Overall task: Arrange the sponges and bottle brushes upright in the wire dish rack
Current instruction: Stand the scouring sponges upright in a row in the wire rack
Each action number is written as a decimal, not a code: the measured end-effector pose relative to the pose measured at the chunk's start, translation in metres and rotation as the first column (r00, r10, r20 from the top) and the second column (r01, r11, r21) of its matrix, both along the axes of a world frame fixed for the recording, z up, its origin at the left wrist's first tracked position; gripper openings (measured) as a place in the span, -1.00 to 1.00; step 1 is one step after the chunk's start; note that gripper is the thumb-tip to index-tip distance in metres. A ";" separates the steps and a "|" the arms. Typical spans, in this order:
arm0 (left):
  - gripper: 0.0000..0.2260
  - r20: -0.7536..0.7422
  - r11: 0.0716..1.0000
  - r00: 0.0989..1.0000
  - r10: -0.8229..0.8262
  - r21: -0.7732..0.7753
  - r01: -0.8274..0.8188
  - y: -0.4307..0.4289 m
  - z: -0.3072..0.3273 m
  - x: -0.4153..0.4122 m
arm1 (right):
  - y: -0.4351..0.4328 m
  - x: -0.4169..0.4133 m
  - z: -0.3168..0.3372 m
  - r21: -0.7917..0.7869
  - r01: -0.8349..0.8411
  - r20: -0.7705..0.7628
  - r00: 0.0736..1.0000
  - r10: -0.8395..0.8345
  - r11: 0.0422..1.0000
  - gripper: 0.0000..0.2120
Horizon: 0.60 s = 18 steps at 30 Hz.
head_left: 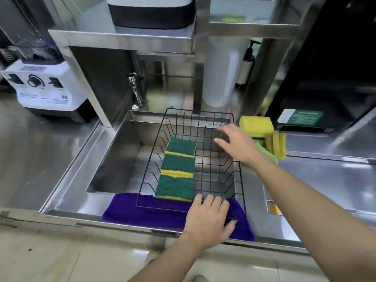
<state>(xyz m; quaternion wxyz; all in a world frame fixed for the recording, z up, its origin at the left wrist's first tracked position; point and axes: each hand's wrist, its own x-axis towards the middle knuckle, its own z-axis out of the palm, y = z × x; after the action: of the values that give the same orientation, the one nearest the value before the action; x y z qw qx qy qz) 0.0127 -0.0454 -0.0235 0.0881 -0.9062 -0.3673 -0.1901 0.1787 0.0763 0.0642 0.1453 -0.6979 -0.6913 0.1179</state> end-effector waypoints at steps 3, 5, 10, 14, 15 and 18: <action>-0.66 0.017 1.000 0.999 -0.030 0.003 0.030 -0.003 -0.003 0.015 | -0.010 0.032 -0.003 0.134 0.237 -0.029 0.972 -0.235 0.962 -0.57; -0.67 0.030 1.000 0.999 -0.022 0.011 0.021 0.001 -0.006 0.016 | -0.011 0.051 -0.006 0.125 0.349 -0.065 0.937 -0.343 0.929 -0.57; -0.70 0.055 0.999 0.998 -0.028 0.042 0.025 -0.002 -0.008 0.013 | -0.016 0.074 -0.011 0.031 0.418 0.020 0.908 -0.419 0.908 -0.46; -0.71 0.078 0.999 0.996 -0.031 0.044 0.027 -0.002 -0.006 0.015 | -0.005 0.081 -0.014 -0.030 0.417 0.069 0.907 -0.415 0.908 -0.36; -0.71 0.078 0.999 0.997 -0.028 0.043 0.025 -0.002 -0.006 0.015 | 0.001 0.081 -0.015 -0.039 0.400 0.070 0.915 -0.397 0.915 -0.32; -0.72 0.085 0.999 0.996 -0.021 0.036 0.018 -0.003 -0.008 0.013 | 0.017 0.077 -0.016 -0.080 0.329 0.121 0.940 -0.318 0.941 -0.17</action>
<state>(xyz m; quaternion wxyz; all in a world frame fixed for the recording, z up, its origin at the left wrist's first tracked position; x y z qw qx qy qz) 0.0252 -0.0481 -0.0311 0.0864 -0.8991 -0.3584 -0.2359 0.2561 0.0931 0.0481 0.0909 -0.8137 -0.5672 0.0890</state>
